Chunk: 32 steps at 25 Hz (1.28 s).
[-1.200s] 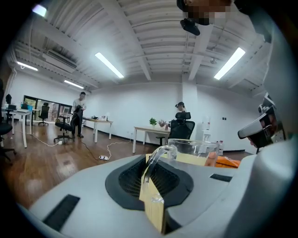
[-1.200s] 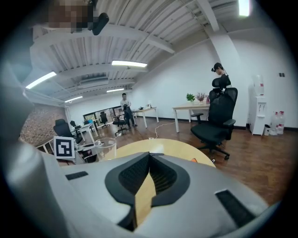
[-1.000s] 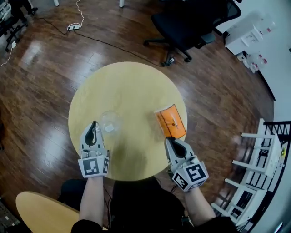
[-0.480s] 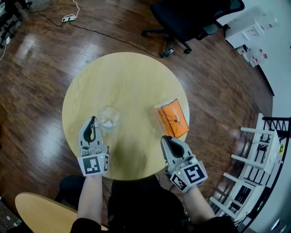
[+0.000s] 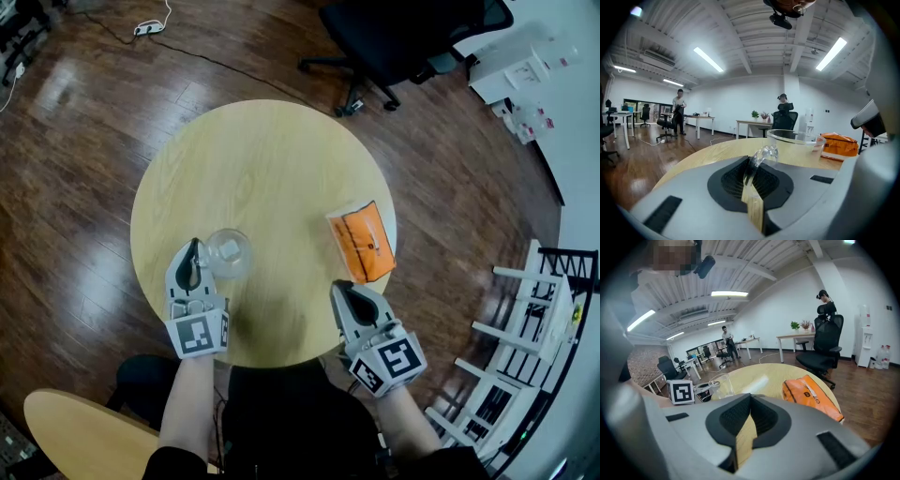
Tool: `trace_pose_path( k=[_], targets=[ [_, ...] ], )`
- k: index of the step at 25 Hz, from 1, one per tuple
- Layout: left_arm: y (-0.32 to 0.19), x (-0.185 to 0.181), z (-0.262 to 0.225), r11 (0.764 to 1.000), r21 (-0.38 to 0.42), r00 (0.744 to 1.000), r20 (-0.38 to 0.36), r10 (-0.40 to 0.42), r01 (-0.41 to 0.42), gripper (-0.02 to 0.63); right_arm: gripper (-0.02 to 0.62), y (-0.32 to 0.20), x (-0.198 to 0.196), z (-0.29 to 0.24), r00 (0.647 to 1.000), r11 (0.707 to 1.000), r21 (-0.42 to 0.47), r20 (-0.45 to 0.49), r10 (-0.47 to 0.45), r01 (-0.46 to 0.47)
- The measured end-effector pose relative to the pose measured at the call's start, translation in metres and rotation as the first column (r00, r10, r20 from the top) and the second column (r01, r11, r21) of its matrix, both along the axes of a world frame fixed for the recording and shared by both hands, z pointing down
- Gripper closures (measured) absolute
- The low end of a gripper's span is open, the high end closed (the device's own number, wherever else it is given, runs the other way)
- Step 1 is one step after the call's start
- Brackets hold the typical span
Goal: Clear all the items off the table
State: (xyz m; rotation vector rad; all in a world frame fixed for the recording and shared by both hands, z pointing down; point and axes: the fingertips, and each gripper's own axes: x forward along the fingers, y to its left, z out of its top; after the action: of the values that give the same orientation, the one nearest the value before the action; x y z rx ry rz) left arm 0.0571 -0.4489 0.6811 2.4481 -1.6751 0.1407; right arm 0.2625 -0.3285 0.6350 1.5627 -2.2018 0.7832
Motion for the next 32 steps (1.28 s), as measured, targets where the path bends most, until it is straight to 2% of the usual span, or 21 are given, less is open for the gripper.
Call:
trace_pose_path(
  k=[6, 9, 14, 16, 19, 28, 32],
  targets=[
    [-0.003, 0.0, 0.003, 1.0, -0.016, 1.0, 0.011, 0.013, -0.013, 0.612, 0.591, 0.001, -0.007, 0.0, 1.0, 1.0, -0.003, -0.003, -0.009, 0.009],
    [0.0, 0.0, 0.005, 0.999, -0.048, 1.0, -0.008, 0.021, -0.021, 0.557, 0.591, 0.002, -0.012, -0.003, 0.999, 0.999, 0.006, -0.024, -0.032, 0.032],
    [0.004, -0.009, 0.004, 0.999, -0.032, 0.999, 0.051, 0.002, 0.0, 0.463, 0.591, 0.004, -0.019, -0.003, 0.999, 0.999, 0.01, -0.022, -0.049, 0.049],
    [0.008, -0.01, 0.007, 1.0, -0.023, 0.995, 0.099, 0.002, 0.0, 0.462, 0.591, 0.008, -0.021, -0.001, 0.998, 0.998, 0.009, -0.02, -0.058, 0.059],
    [0.015, -0.008, 0.016, 0.999, -0.05, 0.988, 0.156, 0.004, 0.004, 0.46, 0.591, 0.015, -0.022, -0.001, 0.997, 0.997, 0.011, -0.017, -0.07, 0.07],
    [0.043, -0.01, 0.003, 0.999, -0.044, 0.989, 0.149, -0.013, 0.02, 0.459, 0.591, 0.03, -0.01, -0.015, 0.998, 0.996, 0.052, -0.01, -0.068, 0.068],
    [0.053, -0.01, -0.027, 1.0, 0.012, 0.986, 0.164, -0.025, 0.023, 0.459, 0.591, 0.027, -0.004, -0.028, 0.996, 0.992, 0.097, 0.011, -0.085, 0.084]
  ],
)
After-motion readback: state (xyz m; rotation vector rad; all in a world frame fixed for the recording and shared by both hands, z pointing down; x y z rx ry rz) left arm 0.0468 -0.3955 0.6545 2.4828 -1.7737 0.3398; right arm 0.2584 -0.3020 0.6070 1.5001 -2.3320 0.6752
